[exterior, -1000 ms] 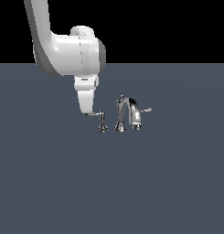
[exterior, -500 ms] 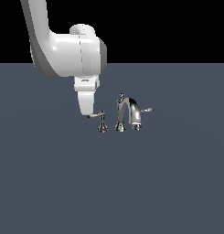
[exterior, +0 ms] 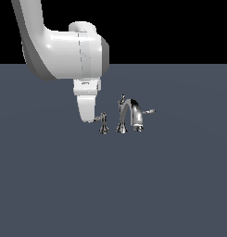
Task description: Turn on the faucet by rotating a designated handle.
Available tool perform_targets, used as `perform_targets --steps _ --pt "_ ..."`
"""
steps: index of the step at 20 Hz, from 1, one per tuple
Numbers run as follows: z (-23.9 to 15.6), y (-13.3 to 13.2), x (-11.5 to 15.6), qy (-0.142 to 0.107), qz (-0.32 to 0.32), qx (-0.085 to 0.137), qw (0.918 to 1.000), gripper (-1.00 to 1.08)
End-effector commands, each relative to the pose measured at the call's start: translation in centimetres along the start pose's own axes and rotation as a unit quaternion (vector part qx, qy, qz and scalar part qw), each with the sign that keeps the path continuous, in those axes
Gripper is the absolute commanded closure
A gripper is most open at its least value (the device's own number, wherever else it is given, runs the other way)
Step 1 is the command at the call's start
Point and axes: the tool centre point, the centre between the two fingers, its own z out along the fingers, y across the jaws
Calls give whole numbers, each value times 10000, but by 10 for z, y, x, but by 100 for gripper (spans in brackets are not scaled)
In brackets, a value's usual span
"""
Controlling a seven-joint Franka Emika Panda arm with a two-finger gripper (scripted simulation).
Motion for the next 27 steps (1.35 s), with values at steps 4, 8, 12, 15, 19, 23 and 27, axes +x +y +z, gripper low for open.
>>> perform_targets --steps 4,8,12,15,19,23,27 --pt "0 7 10 4 9 -12 10000 108" --pt "0 16 29 9 23 -18 10000 108" --pt "0 24 48 15 38 -23 10000 108" --pt "0 23 27 -28 -135 -15 9999 108" --pt "0 17 54 -12 -71 -19 10000 108" --pt "0 11 80 4 -7 -23 10000 108" --pt "-1 7 99 16 39 -25 10000 108"
